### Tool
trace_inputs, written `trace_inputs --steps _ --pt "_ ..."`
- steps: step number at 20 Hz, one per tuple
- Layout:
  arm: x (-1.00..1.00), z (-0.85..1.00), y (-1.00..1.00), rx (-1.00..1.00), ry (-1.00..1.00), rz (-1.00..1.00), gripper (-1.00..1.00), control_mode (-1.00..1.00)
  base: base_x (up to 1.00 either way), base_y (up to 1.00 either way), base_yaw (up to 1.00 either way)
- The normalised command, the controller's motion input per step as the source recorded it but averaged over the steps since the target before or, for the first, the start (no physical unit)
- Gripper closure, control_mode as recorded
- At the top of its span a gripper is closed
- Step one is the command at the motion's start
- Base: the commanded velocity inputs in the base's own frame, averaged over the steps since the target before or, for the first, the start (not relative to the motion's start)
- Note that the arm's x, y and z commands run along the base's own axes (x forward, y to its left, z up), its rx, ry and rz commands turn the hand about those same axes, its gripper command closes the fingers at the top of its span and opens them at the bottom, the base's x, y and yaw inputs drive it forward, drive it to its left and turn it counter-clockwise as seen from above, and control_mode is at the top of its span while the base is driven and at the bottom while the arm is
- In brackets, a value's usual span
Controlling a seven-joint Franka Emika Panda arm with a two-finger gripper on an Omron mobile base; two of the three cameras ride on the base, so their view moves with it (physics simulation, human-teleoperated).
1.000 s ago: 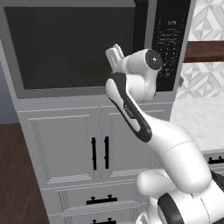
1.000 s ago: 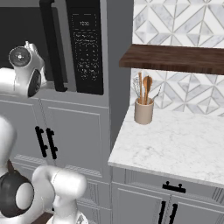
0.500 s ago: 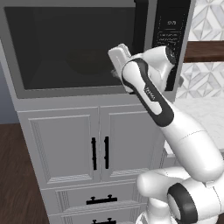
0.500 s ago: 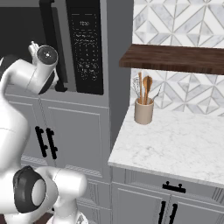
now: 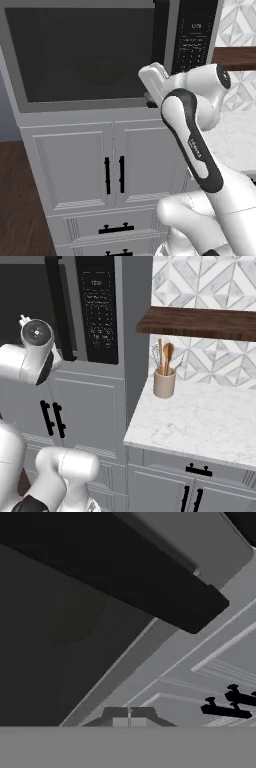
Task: Open the microwave, place the bowl with waffle inside the microwave, then close the microwave door and turn it on.
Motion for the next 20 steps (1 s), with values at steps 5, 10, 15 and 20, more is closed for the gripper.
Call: trace_inputs --steps 5,10,15,20 --pt "-0.99 -0.01 -0.67 0.06 -0.13 -0.31 1.00 -1.00 0.00 0.00 0.00" --pt "-0.79 0.26 -0.94 0.15 -0.02 -0.04 1.00 -1.00 0.00 0.00 0.00" --pt "-0.68 0.33 -1.00 0.26 0.00 0.00 1.00 -1.00 0.00 0.00 0.00" --pt "-0.49 0.25 -1.00 0.22 0.03 -0.01 1.00 -1.00 0.00 0.00 0.00"
